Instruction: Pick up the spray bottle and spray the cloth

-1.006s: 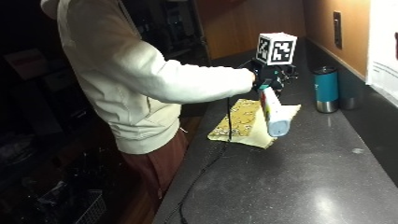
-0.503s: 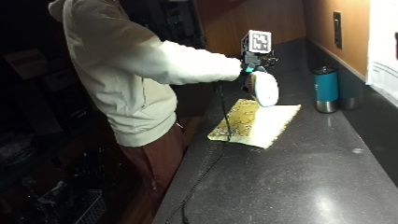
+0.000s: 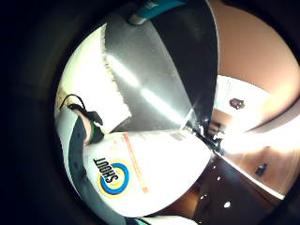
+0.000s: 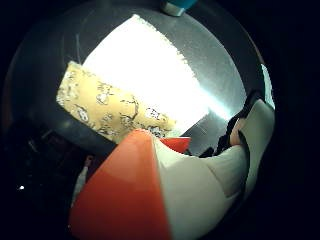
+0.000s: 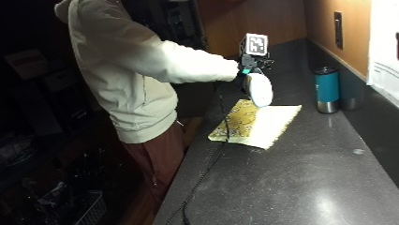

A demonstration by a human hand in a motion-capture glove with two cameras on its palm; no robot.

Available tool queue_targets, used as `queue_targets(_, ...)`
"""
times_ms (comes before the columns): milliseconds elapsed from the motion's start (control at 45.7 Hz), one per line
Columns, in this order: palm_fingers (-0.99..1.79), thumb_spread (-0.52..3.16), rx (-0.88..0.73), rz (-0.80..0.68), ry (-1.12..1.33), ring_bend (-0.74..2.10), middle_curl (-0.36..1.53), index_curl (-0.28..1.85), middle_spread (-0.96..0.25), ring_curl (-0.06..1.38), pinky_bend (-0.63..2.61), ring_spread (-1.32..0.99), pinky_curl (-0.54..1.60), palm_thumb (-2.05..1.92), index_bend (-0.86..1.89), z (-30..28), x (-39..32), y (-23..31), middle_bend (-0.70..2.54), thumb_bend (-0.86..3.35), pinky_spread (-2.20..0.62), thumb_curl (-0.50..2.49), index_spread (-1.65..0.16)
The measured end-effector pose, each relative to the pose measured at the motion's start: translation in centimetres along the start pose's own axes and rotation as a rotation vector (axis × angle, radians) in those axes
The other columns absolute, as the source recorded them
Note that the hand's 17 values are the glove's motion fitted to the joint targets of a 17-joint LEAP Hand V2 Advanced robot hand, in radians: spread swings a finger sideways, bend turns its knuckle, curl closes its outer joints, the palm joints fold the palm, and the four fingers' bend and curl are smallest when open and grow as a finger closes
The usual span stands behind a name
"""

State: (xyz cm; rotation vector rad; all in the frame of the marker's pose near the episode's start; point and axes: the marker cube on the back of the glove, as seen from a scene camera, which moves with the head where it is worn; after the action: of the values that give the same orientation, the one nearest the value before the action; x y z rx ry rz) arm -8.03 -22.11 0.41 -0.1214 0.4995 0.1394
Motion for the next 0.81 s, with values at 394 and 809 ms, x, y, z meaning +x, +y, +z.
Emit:
queue_targets(394,1.38,0.06,0.259,-0.265,-0.845,0.58,0.49,0.52,-0.09,0.44,0.25,-0.17,0.37,0.94,0.51,-8.1,0.0,2.5,0.62,-0.04,-0.18,0.74,-0.13)
queue_targets(809,1.38,0.07,0.398,-0.413,-1.510,0.59,0.49,0.52,-0.09,0.44,0.25,-0.17,0.37,0.95,0.50,-13.6,-9.9,0.9,0.62,-0.03,-0.17,0.75,-0.13)
